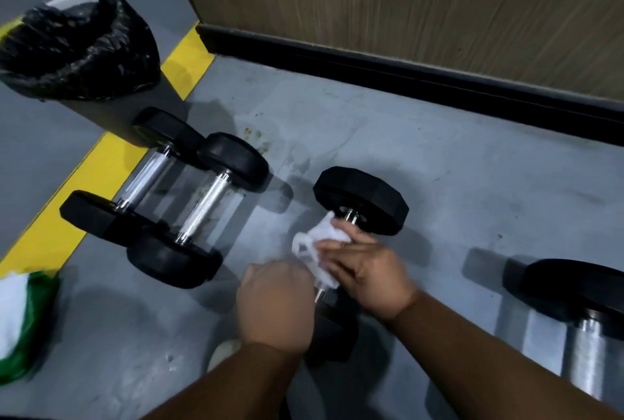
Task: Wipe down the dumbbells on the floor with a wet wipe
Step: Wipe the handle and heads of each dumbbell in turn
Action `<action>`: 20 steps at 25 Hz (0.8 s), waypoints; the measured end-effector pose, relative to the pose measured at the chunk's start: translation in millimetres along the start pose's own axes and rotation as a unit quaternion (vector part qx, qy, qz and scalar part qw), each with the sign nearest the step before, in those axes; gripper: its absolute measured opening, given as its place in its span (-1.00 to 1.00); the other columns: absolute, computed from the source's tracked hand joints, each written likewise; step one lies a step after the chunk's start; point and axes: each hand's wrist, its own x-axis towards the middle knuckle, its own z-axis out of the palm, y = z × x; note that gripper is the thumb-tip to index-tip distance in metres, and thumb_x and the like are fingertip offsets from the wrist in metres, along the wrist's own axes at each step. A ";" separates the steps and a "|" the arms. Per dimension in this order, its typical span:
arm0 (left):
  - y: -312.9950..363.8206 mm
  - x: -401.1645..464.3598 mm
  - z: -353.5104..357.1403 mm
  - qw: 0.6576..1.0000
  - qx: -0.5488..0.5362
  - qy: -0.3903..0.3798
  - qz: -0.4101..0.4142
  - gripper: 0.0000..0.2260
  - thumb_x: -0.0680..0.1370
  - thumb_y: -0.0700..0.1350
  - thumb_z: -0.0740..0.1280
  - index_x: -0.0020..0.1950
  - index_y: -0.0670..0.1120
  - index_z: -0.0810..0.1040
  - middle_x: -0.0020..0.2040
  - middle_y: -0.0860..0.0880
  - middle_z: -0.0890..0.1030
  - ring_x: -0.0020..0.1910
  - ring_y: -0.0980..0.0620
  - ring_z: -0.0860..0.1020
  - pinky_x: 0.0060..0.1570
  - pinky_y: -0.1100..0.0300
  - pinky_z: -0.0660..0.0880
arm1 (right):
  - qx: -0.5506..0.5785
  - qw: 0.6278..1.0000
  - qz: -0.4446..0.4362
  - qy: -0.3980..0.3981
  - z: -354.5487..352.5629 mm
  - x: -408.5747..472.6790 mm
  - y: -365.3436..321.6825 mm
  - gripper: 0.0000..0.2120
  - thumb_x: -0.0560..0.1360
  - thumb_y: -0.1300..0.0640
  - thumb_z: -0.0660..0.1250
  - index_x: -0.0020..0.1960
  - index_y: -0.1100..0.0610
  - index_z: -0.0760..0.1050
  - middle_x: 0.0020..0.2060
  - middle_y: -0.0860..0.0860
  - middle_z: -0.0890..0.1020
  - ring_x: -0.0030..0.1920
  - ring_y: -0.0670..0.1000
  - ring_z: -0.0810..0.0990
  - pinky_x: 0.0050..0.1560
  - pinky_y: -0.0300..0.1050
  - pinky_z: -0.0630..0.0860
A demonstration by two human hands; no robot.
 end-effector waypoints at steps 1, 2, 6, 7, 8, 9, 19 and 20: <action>0.4 -0.2 0.4 1.000 -0.003 -0.002 -0.002 -0.68 0.44 0.06 0.15 -0.48 -0.02 0.23 -0.47 0.09 0.34 -0.25 -0.08 0.46 -0.27 -0.07 0.50 | 0.009 0.999 -0.032 -0.021 2.8 -9.0 -8.8 -0.76 0.65 -0.02 0.31 0.11 0.06 0.71 0.18 -0.12 0.69 0.42 0.06 0.50 0.33 -0.07 0.53; 0.5 -0.3 0.6 1.000 -0.005 -0.004 -0.007 -0.68 0.44 0.07 0.15 -0.48 -0.03 0.28 -0.47 0.09 0.37 -0.24 -0.07 0.47 -0.25 -0.04 0.50 | 0.020 0.997 -0.058 -0.042 3.2 -14.3 -13.6 -0.73 0.66 -0.05 0.29 0.13 0.06 0.71 0.18 -0.14 0.69 0.42 0.07 0.50 0.33 -0.06 0.53; 0.6 -1.6 -0.4 1.000 -0.011 -0.003 -0.009 -0.68 0.44 0.08 0.14 -0.48 0.02 0.20 -0.48 0.09 0.34 -0.23 -0.04 0.43 -0.25 0.00 0.46 | -0.008 0.997 -0.069 -0.044 -6.2 5.8 -1.8 -0.75 0.63 -0.05 0.29 0.09 0.01 0.72 0.13 -0.14 0.71 0.33 -0.02 0.58 0.21 -0.08 0.60; 0.4 -1.6 -0.2 1.000 -0.009 -0.003 -0.009 -0.68 0.44 0.07 0.14 -0.47 0.02 0.17 -0.49 0.08 0.32 -0.23 -0.06 0.43 -0.26 -0.03 0.46 | -0.012 0.999 -0.032 -0.016 -9.1 12.9 5.0 -0.76 0.61 -0.03 0.31 0.08 0.01 0.73 0.12 -0.12 0.72 0.32 -0.04 0.59 0.20 -0.08 0.61; 0.9 -1.3 -0.3 1.000 -0.007 -0.001 -0.011 -0.67 0.44 0.07 0.13 -0.47 0.01 0.15 -0.49 0.08 0.31 -0.24 -0.07 0.42 -0.27 -0.04 0.46 | -0.006 1.000 0.012 0.017 -10.2 17.2 9.9 -0.76 0.59 -0.01 0.32 0.07 0.03 0.73 0.12 -0.10 0.72 0.32 -0.08 0.58 0.20 -0.08 0.60; 1.3 -1.5 -0.2 1.000 -0.005 0.000 -0.014 -0.68 0.43 0.07 0.13 -0.47 0.01 0.14 -0.49 0.07 0.30 -0.25 -0.08 0.42 -0.27 -0.05 0.46 | 0.005 0.998 0.048 0.041 -9.2 16.6 10.4 -0.77 0.59 0.01 0.32 0.07 0.05 0.73 0.13 -0.09 0.71 0.35 -0.11 0.55 0.24 -0.09 0.58; 8.2 -3.0 -1.2 0.999 0.007 -0.007 -0.030 -0.60 0.43 -0.01 0.24 -0.50 0.00 0.09 -0.54 0.07 0.22 -0.34 -0.05 0.37 -0.35 0.11 0.28 | 0.001 1.000 0.003 0.004 -4.7 16.2 2.1 -0.75 0.59 -0.03 0.31 0.06 0.04 0.73 0.07 -0.11 0.73 0.27 -0.06 0.62 0.16 -0.02 0.62; 9.0 -2.9 -1.4 0.999 0.015 -0.008 -0.037 -0.57 0.45 -0.04 0.28 -0.50 0.00 0.09 -0.54 0.07 0.20 -0.34 -0.06 0.36 -0.34 0.13 0.25 | 0.004 0.999 0.023 0.024 -2.0 17.6 2.0 -0.75 0.59 -0.02 0.32 0.04 0.06 0.74 0.06 -0.09 0.74 0.27 -0.06 0.61 0.18 -0.02 0.61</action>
